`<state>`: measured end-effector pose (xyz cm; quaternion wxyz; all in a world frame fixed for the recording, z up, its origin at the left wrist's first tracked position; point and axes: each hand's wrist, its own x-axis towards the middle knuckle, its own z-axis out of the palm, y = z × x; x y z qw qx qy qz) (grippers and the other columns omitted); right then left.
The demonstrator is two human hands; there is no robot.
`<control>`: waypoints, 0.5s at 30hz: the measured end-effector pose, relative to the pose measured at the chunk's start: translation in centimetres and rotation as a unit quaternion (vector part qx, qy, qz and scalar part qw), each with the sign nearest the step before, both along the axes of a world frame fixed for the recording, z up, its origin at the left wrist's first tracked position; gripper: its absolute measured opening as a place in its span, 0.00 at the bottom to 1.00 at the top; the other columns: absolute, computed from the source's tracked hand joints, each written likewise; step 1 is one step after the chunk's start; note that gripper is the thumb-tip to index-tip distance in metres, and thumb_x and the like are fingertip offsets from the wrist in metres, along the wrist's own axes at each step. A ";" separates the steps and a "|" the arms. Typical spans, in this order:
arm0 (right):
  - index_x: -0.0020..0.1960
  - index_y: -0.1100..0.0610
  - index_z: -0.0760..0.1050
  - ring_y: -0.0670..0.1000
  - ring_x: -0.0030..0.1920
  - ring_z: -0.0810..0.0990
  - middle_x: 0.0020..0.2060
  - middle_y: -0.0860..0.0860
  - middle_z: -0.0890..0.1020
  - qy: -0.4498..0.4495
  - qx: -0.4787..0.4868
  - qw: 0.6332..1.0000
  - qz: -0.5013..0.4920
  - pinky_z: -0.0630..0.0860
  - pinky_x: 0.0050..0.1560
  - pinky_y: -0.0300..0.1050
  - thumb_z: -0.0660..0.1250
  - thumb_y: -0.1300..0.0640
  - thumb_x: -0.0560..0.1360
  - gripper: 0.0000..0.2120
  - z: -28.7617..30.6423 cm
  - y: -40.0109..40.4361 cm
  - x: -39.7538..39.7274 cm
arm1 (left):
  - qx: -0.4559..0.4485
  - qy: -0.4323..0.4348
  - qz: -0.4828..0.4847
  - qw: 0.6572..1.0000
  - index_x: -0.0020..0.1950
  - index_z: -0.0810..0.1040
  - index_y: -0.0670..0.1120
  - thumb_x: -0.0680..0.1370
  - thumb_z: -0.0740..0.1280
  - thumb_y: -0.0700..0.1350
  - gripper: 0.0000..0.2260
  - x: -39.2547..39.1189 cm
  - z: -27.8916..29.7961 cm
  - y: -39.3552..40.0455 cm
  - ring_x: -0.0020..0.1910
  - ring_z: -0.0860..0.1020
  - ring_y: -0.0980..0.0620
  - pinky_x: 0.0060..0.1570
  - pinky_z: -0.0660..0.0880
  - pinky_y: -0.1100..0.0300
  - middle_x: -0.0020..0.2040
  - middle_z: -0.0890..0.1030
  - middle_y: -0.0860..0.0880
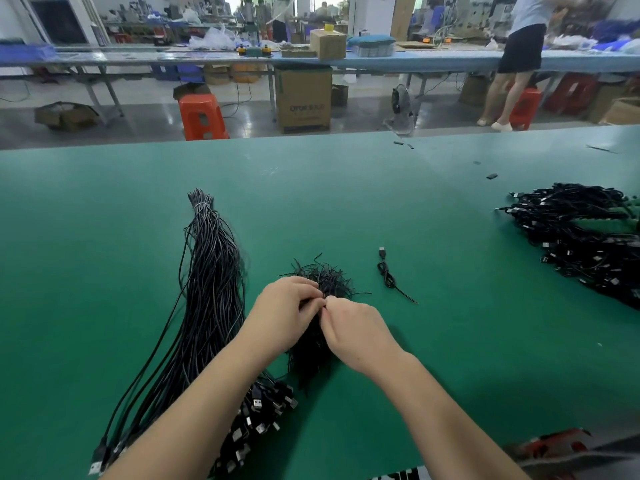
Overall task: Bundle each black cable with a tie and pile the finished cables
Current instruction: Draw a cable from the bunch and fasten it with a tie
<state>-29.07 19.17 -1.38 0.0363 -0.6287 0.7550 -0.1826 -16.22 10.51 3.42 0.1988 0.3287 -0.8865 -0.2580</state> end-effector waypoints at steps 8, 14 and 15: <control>0.52 0.55 0.70 0.60 0.44 0.81 0.47 0.53 0.81 0.066 0.014 0.998 -0.003 0.65 0.37 0.49 0.51 0.52 0.84 0.12 -0.1 -0.5 0.5 | 0.006 0.019 0.062 0.998 0.47 0.87 0.49 0.77 0.70 0.44 0.06 0.0 0.4 0.3 0.54 0.77 0.57 0.54 0.69 0.65 0.51 0.83 0.56; 0.53 0.55 0.70 0.59 0.45 0.81 0.48 0.52 0.80 0.096 0.020 0.995 0.004 0.66 0.37 0.49 0.49 0.51 0.84 0.13 0.1 -0.5 0.6 | 0.016 -0.005 0.059 0.998 0.47 0.86 0.49 0.76 0.70 0.42 0.05 0.1 0.5 0.1 0.53 0.78 0.55 0.57 0.72 0.63 0.52 0.83 0.55; 0.53 0.55 0.69 0.59 0.45 0.81 0.48 0.52 0.80 0.098 0.021 0.995 0.007 0.66 0.37 0.49 0.49 0.52 0.84 0.12 0.1 -0.5 0.6 | 0.014 -0.009 0.057 0.998 0.47 0.86 0.49 0.76 0.70 0.42 0.05 0.2 0.6 0.1 0.53 0.77 0.55 0.57 0.72 0.61 0.51 0.83 0.55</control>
